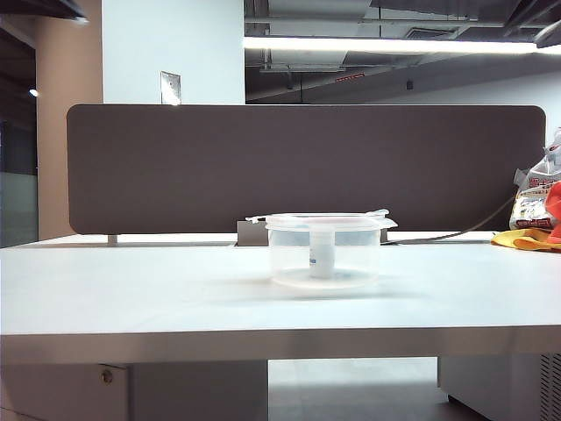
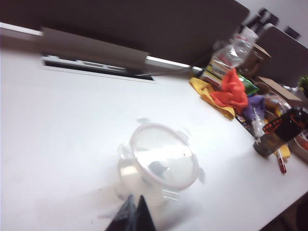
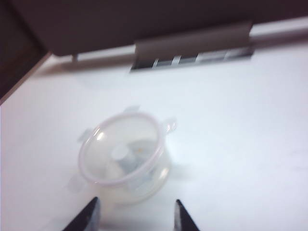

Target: Remove the lid of the round box, pick up the small white medicine bottle inside, and place it on the table.

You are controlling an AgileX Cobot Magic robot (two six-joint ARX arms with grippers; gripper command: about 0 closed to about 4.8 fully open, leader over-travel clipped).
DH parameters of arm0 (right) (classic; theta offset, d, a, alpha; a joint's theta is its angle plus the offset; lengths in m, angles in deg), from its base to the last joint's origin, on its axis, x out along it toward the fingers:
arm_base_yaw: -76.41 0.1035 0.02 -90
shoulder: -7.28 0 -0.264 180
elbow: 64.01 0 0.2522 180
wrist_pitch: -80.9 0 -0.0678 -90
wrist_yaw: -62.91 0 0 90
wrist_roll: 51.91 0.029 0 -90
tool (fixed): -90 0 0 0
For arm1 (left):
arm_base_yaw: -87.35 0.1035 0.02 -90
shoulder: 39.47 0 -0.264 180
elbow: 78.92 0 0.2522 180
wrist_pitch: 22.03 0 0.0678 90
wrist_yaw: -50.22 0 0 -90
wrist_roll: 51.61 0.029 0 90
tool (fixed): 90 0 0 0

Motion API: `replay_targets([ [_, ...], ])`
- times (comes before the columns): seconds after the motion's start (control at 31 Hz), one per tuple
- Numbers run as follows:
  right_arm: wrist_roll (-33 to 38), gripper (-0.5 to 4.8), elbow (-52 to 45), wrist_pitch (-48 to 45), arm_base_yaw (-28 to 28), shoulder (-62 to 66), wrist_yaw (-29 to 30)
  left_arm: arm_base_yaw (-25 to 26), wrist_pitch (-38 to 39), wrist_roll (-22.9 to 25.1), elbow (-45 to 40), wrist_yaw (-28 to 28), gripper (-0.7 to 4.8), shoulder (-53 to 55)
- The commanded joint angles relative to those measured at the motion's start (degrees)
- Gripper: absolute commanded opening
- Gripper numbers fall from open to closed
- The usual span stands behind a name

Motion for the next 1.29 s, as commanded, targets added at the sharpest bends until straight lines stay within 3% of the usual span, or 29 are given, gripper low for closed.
replay_targets([
  [0.03,3.4,2.13,6.0,0.2,0.7,8.4,4.6,-3.5,0.6,2.6,5.5,0.0,-0.05,6.0],
  [0.1,3.5,2.13,9.7,0.8,0.7,13.7,7.7,-5.0,1.4,2.5,8.5,0.0,0.32,9.9],
  [0.19,3.5,2.18,14.6,2.0,1.5,20.7,9.0,-6.5,2.6,2.3,12.3,0.2,1.54,15.4],
  [0.26,3.5,2.62,17.3,2.2,1.4,24.9,9.6,-6.6,3.3,2.2,14.5,0.4,1.87,19.1],
  [0.39,4.5,3.42,21.1,2.1,1.4,32.1,11.5,-6.6,3.3,2.1,16.9,0.3,1.87,25.2],
  [0.58,9.4,3.41,24.9,-0.2,1.4,41.7,12.5,-6.7,3.0,-1.7,20.8,-2.0,1.88,35.1],
  [0.74,18.8,3.37,25.3,-11.5,1.4,47.7,16.8,-6.7,3.0,-5.9,26.3,-7.1,1.87,44.4],
  [0.84,23.1,3.37,25.4,-17.0,1.5,50.6,19.0,-6.7,3.0,-6.6,28.8,-7.1,1.87,48.7],
  [1.0,25.8,3.37,25.4,-21.3,1.4,54.1,19.8,-6.8,2.6,-7.3,31.5,-8.1,1.89,54.0],
  [1.2,26.0,3.32,25.5,-23.2,1.4,57.6,19.8,-8.1,1.3,-9.7,33.7,-9.5,3.05,58.3],
  [1.29,26.1,3.21,26.2,-23.3,1.5,58.9,20.0,-9.0,1.1,-10.0,35.5,-9.8,3.12,60.0],
])
